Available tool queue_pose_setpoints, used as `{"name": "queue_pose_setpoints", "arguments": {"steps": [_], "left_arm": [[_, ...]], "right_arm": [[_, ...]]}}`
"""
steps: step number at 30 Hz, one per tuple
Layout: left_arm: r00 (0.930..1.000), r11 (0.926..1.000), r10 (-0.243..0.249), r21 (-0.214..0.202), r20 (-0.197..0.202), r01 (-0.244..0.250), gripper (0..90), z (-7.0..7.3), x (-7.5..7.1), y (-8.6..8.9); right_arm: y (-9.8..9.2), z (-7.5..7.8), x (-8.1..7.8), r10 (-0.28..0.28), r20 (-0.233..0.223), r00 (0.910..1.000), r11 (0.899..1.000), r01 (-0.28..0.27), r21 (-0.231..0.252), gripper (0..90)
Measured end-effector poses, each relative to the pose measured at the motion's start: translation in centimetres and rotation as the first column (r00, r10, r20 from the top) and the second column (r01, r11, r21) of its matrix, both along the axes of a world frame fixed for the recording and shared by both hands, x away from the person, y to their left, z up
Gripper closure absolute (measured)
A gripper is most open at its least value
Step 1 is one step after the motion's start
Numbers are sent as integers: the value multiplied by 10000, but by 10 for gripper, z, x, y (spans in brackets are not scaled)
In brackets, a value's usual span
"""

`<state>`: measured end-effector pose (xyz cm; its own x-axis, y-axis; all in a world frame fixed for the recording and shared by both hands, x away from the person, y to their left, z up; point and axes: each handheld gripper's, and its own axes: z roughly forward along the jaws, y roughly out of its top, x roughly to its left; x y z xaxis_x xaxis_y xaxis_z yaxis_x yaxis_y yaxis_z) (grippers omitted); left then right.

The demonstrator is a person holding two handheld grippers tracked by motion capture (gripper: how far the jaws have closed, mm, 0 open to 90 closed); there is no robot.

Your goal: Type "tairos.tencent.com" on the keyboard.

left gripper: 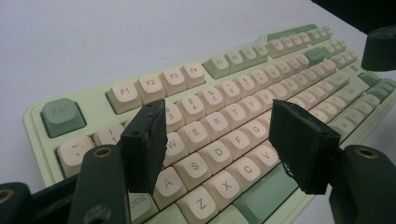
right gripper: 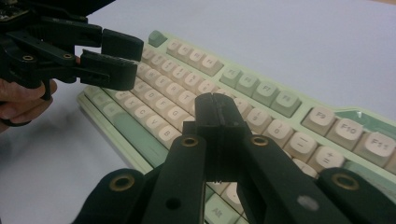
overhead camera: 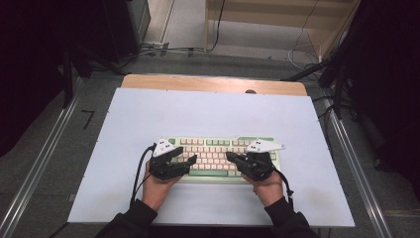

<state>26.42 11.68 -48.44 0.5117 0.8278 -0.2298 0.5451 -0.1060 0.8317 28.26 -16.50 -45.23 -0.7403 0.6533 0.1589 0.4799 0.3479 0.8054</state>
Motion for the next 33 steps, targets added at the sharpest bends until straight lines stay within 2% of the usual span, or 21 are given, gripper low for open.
{"name": "queue_pose_setpoints", "arguments": {"steps": [9,20,33], "left_arm": [[10000,10000,-5,37,-26,5,381,-1,0,0],[10000,10000,-28,36,-30,28,382,0,0,0],[10000,10000,-46,63,-41,47,383,-1,0,0]], "right_arm": [[12,-10,0,165,-173,9997,9996,-170,-245,877],[22,-33,2,354,-588,9976,9937,-414,-1040,877],[24,-37,4,309,-515,9982,9923,-368,-1184,877]]}}
